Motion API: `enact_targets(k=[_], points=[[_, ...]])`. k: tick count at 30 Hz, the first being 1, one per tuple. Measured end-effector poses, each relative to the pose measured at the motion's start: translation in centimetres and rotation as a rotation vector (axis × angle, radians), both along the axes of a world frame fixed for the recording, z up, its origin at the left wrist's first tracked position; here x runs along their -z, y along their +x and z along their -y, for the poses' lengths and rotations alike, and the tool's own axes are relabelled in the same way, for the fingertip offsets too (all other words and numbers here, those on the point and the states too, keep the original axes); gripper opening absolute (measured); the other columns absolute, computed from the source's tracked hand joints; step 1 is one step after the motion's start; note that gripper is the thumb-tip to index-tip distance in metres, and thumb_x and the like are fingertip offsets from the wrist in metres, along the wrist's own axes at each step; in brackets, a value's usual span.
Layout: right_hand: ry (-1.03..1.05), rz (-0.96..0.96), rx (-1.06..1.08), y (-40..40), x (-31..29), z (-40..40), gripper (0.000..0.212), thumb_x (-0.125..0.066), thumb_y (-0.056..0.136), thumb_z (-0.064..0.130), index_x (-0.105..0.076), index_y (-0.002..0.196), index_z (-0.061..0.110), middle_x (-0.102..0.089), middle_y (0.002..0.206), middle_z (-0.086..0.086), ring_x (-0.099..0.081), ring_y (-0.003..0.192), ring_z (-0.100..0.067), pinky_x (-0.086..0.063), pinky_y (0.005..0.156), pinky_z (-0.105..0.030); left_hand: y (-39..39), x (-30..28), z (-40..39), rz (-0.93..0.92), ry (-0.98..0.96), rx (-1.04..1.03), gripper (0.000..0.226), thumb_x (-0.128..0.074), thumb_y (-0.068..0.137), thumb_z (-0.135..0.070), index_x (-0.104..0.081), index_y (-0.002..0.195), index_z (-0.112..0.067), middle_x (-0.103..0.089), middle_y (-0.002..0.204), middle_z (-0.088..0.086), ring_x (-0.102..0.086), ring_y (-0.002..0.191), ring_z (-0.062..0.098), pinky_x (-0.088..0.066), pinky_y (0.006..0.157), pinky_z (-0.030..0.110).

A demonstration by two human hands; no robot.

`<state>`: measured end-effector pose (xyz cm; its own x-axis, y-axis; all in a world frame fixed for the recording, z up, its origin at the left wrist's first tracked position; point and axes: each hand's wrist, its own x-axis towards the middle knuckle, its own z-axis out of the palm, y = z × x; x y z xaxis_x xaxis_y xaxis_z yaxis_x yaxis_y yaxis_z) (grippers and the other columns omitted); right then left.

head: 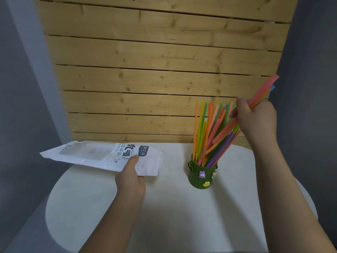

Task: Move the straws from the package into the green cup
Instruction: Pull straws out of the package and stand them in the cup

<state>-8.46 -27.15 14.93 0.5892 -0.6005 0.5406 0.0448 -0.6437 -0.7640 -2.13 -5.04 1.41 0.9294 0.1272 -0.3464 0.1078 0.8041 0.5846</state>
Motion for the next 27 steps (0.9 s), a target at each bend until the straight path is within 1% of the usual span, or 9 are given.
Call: enact_targets(k=[2,7,11,14,17,20,23,25,27], points=[[-0.047,-0.099,-0.003,0.4,0.4,-0.2,0.047,-0.044,0.096,0.029,-0.068,0.069,-0.002,-0.054,0.056,-0.011,-0.045,0.047,-0.018,-0.034,0.047,-0.025,0.0,0.0,0.0,-0.004,0.007,-0.004,0.040,-0.060,0.089,0.005,-0.058,0.125,-0.013,-0.065,0.131,0.007,-0.065,0.108,0.022,-0.051,0.099,0.038],[-0.066,-0.320,-0.057,2.3,2.6,-0.4,0.044,-0.053,0.093,0.037,-0.059,0.062,0.007,-0.044,0.049,-0.005,-0.042,0.046,-0.020,-0.031,0.047,-0.027,-0.1,-0.1,0.0,0.004,0.006,-0.012,0.046,-0.059,0.090,0.005,-0.056,0.133,-0.010,-0.065,0.130,0.006,-0.064,0.111,0.022,-0.052,0.098,0.037],[-0.124,-0.412,-0.089,3.5,4.4,-0.5,0.042,-0.060,0.087,0.038,-0.057,0.069,0.001,-0.064,0.067,-0.022,-0.062,0.062,-0.035,-0.051,0.063,-0.038,-0.1,-0.1,0.0,0.010,0.013,-0.013,0.047,-0.059,0.090,0.005,-0.056,0.134,-0.009,-0.065,0.127,0.006,-0.063,0.106,0.021,-0.052,0.097,0.038],[-0.116,-0.423,-0.083,4.1,5.6,-0.7,0.046,-0.066,0.083,0.040,-0.062,0.083,-0.006,-0.069,0.078,-0.022,-0.067,0.071,-0.034,-0.056,0.071,-0.045,0.0,-0.1,0.1,0.011,0.011,-0.018,0.046,-0.060,0.089,0.005,-0.056,0.133,-0.009,-0.065,0.130,0.007,-0.063,0.108,0.021,-0.049,0.104,0.040],[-0.099,-0.363,-0.038,4.4,6.1,-0.7,0.044,-0.067,0.082,0.041,-0.059,0.084,-0.003,-0.066,0.076,-0.019,-0.064,0.068,-0.032,-0.054,0.065,-0.042,0.0,-0.1,0.0,0.016,0.003,-0.021,0.047,-0.060,0.089,0.006,-0.056,0.134,-0.009,-0.064,0.133,0.007,-0.063,0.111,0.021,-0.049,0.104,0.040],[-0.093,-0.269,0.026,4.3,5.5,-0.4,0.040,-0.063,0.086,0.037,-0.052,0.074,0.001,-0.054,0.063,-0.012,-0.053,0.060,-0.028,-0.037,0.050,-0.030,0.1,0.0,0.0,0.026,-0.004,-0.021,0.048,-0.059,0.090,0.006,-0.056,0.135,-0.009,-0.064,0.134,0.007,-0.063,0.112,0.021,-0.049,0.102,0.038],[-0.116,-0.266,0.072,4.0,4.9,-0.2,0.045,-0.059,0.090,0.036,-0.034,0.061,0.012,-0.039,0.054,-0.004,-0.038,0.048,-0.018,-0.022,0.044,-0.028,0.1,0.0,0.0,0.025,-0.002,-0.020,0.049,-0.059,0.089,0.006,-0.056,0.136,-0.008,-0.064,0.134,0.008,-0.063,0.111,0.022,-0.050,0.101,0.038],[-0.160,-0.334,0.055,4.2,5.4,-0.1,0.043,-0.060,0.089,0.037,-0.040,0.062,0.010,-0.043,0.055,-0.006,-0.041,0.050,-0.019,-0.025,0.044,-0.028,0.1,0.0,0.0,0.026,-0.003,-0.018,0.049,-0.059,0.089,0.006,-0.056,0.136,-0.008,-0.064,0.134,0.008,-0.063,0.111,0.022,-0.050,0.100,0.038],[-0.198,-0.463,-0.010,4.5,5.9,-0.2,0.040,-0.063,0.087,0.039,-0.053,0.070,0.004,-0.058,0.062,-0.012,-0.055,0.059,-0.026,-0.040,0.048,-0.029,0.1,0.0,0.0,0.026,-0.002,-0.017,0.049,-0.059,0.089,0.006,-0.055,0.136,-0.008,-0.064,0.134,0.008,-0.063,0.112,0.022,-0.050,0.101,0.039]])
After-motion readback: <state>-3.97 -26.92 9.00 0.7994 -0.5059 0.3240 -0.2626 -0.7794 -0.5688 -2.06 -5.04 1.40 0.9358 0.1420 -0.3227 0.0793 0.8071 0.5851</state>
